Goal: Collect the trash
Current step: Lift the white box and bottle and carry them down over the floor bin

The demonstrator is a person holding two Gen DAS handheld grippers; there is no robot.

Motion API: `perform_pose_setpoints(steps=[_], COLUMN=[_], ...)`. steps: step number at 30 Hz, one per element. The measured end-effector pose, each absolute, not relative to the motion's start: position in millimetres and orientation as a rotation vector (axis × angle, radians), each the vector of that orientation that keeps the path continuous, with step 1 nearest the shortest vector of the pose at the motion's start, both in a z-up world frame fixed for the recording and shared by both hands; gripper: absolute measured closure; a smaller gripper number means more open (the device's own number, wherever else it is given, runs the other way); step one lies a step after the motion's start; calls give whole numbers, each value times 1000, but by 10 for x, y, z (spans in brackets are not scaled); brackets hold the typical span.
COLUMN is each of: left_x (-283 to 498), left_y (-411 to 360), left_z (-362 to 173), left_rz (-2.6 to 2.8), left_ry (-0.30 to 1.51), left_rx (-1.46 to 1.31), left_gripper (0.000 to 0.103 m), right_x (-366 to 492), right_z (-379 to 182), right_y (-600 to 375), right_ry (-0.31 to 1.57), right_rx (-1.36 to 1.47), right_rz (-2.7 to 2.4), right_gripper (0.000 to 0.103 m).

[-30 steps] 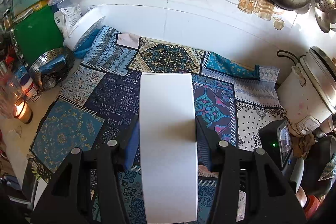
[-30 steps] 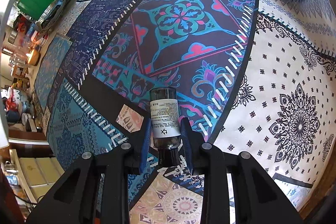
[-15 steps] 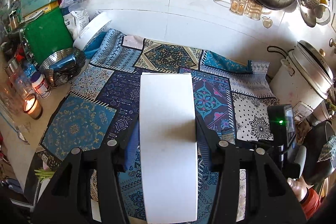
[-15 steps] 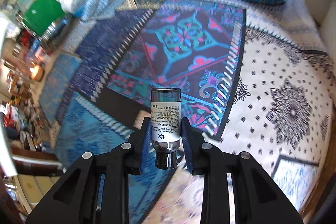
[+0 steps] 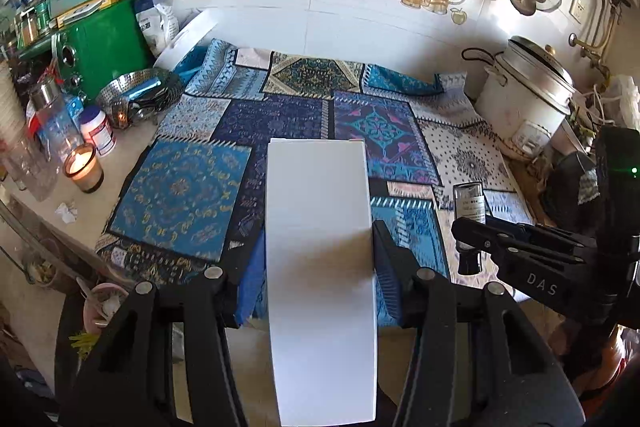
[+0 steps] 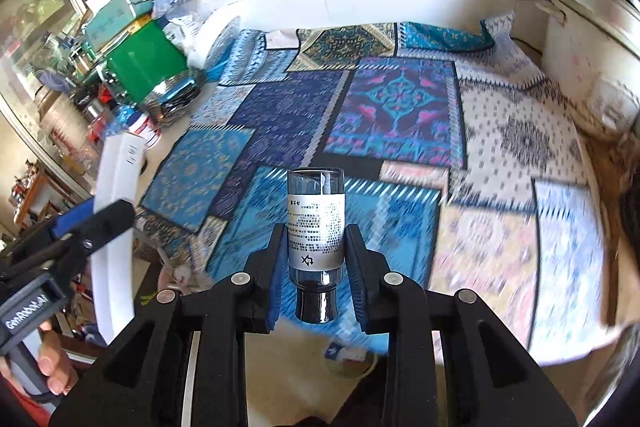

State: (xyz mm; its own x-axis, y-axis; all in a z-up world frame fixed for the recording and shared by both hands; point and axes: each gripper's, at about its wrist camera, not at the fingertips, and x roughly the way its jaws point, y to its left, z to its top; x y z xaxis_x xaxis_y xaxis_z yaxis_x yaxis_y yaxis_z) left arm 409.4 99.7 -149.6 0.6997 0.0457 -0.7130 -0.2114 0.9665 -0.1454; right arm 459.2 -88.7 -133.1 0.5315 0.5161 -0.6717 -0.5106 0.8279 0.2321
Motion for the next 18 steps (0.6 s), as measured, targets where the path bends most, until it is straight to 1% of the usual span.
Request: perform_pose_setpoints(steps=[7,13,18], left_x=[3517,3314,3270], left_y=[1057,914,745], left_z=[-1866,-2358,-2930], left_rz=[104,70,63], left_ry=[902,1048,1166], left_rx=[-202,-206,-230], left_gripper=[53,53,53], right_x=[3800,3483,3471], right_z=[-1663,-2039,-2531], right_y=[-802,-904,-1091], right_ry=[862,975,1080], right_rx=[41,51,63], right_rz=[576,530,482], right_gripper=[77,77,77])
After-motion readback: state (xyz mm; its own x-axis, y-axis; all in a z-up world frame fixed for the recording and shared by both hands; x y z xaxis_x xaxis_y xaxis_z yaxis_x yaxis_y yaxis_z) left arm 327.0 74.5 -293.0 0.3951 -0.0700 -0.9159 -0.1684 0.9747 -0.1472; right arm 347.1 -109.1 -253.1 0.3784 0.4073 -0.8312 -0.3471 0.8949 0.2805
